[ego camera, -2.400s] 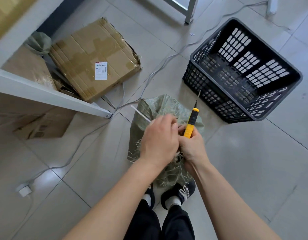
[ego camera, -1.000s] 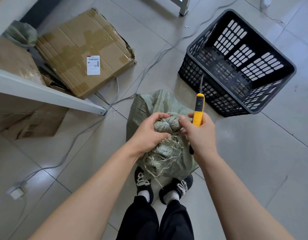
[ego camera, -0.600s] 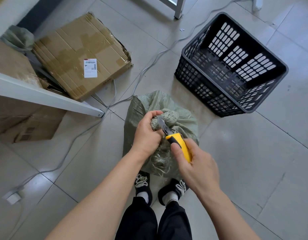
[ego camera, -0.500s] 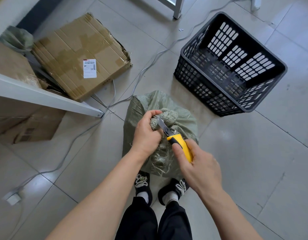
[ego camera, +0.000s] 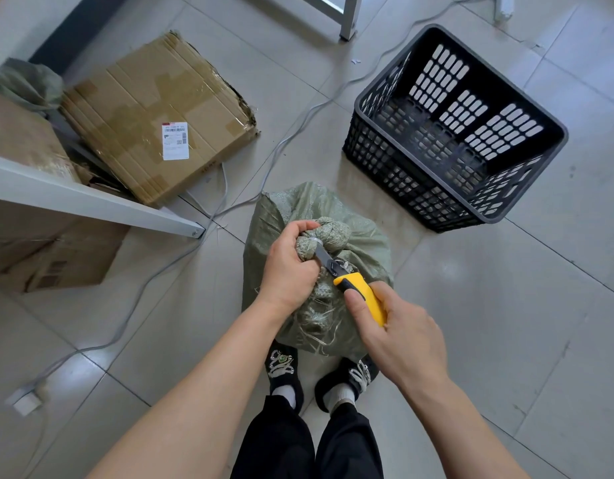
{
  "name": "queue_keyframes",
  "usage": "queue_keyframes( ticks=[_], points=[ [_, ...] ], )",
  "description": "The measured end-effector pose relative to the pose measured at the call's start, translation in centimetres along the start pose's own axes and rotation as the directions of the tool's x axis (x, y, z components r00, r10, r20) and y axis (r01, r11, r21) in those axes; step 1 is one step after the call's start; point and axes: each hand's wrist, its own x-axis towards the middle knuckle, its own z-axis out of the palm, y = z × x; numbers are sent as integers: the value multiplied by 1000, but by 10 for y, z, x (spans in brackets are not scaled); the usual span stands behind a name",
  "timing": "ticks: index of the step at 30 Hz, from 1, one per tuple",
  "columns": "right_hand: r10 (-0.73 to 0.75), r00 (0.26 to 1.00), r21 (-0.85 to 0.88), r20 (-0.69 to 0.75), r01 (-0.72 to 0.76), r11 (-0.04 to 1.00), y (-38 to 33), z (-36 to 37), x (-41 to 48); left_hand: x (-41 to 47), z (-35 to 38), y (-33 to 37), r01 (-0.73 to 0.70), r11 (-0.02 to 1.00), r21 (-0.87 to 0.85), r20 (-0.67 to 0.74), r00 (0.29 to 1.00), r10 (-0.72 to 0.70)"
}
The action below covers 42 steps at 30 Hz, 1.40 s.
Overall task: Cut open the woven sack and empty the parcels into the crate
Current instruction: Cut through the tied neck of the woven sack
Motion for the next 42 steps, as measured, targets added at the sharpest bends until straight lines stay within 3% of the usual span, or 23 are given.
queue_keyframes(
  ticks=[6,13,17,23,27,36,42],
  points=[
    [32,999,-101,1,-32,994,-10,-5,2,4,3,1,15,999,33,-2,1000,-14],
    [-47,982,-256,-183,-1,967,-16,-6,7,10,6,3,35,988,151,-41,999,-29],
    [-143,949,-289,-282,58,955,-11,-1,16,13,4,11,40,946,321,-42,999,-28],
    [-110,933,-272,-342,14,962,-5,3,22,23,8,8,-26,788,615,-52,996,74],
    [-48,949,-263,-311,-38,964,-4,4,23,22,7,9,-9,840,543,77,996,-39],
    [56,988,-288,-144,-96,953,-10,4,29,12,17,-1,11,908,419,50,998,-36],
    [6,994,-341,-106,-42,939,-13,-2,45,21,19,2,-15,872,488,42,999,-7]
  ],
)
